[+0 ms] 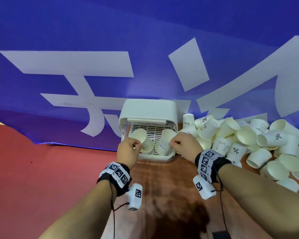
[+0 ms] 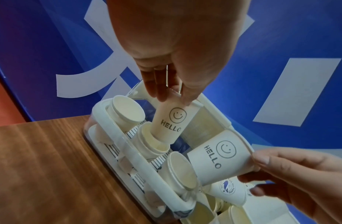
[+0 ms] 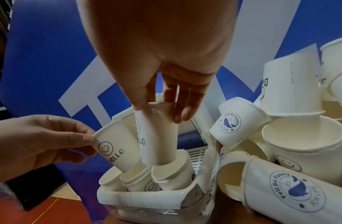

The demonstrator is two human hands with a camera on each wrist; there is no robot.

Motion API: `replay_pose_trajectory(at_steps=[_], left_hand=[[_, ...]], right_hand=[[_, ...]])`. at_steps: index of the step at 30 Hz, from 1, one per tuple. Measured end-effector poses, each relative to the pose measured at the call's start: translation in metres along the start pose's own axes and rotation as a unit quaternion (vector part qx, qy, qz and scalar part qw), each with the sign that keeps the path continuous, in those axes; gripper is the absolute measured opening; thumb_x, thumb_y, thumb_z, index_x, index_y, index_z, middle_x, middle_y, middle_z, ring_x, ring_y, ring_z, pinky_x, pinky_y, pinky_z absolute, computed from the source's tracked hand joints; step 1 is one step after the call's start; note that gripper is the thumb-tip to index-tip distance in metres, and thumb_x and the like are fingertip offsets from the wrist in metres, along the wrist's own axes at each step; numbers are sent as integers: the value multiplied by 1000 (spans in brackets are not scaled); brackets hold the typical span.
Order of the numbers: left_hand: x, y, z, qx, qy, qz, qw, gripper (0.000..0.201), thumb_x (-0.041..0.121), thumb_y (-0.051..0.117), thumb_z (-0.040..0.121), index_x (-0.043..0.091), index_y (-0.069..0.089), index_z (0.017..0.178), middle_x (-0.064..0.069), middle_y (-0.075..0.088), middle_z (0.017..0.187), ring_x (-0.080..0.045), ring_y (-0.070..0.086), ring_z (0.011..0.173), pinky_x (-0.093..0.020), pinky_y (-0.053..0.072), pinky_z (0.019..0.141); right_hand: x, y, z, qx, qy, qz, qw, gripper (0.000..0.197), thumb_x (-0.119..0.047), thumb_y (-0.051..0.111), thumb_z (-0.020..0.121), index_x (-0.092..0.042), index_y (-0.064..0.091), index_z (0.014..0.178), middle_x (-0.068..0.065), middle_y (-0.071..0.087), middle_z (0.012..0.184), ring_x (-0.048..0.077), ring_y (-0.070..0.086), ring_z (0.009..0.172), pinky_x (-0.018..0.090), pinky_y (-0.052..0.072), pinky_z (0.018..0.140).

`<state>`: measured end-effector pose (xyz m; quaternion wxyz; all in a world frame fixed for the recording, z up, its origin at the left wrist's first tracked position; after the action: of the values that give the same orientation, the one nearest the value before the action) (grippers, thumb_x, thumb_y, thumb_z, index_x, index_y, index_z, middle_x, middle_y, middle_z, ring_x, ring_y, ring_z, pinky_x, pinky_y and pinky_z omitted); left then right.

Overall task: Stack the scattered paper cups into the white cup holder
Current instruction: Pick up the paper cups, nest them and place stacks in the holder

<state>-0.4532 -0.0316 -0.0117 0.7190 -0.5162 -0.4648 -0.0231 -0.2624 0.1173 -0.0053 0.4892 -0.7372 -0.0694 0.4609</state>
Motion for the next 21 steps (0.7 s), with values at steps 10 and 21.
replay_pose_trajectory(at_steps=[10, 21], left_hand=[[-28, 37, 15, -79, 44, 41, 995, 7, 20, 72, 84, 12, 72, 84, -3, 63, 89, -19, 58, 81, -30, 46, 71], [-43, 65, 23, -150, 58, 104, 981, 11, 16, 65, 87, 14, 75, 90, -5, 67, 97, -25, 54, 94, -39, 48, 79]], right_hand=[[3, 32, 13, -57, -18, -88, 994, 24, -35, 55, 95, -20, 73, 103, 0, 61, 106, 17, 55, 101, 38, 47, 89], [12, 64, 25, -101, -19, -128, 986, 23, -27, 56, 95, -21, 72, 110, -1, 64, 111, 23, 49, 106, 38, 45, 87]])
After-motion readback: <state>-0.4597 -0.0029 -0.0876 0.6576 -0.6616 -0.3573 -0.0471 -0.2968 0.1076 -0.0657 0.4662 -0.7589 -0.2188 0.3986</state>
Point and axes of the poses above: each hand's wrist, its own z-axis towards the middle knuckle, its own y-axis out of the palm, x = y × z, the point moved 5 cm from there along z, towards the middle knuckle
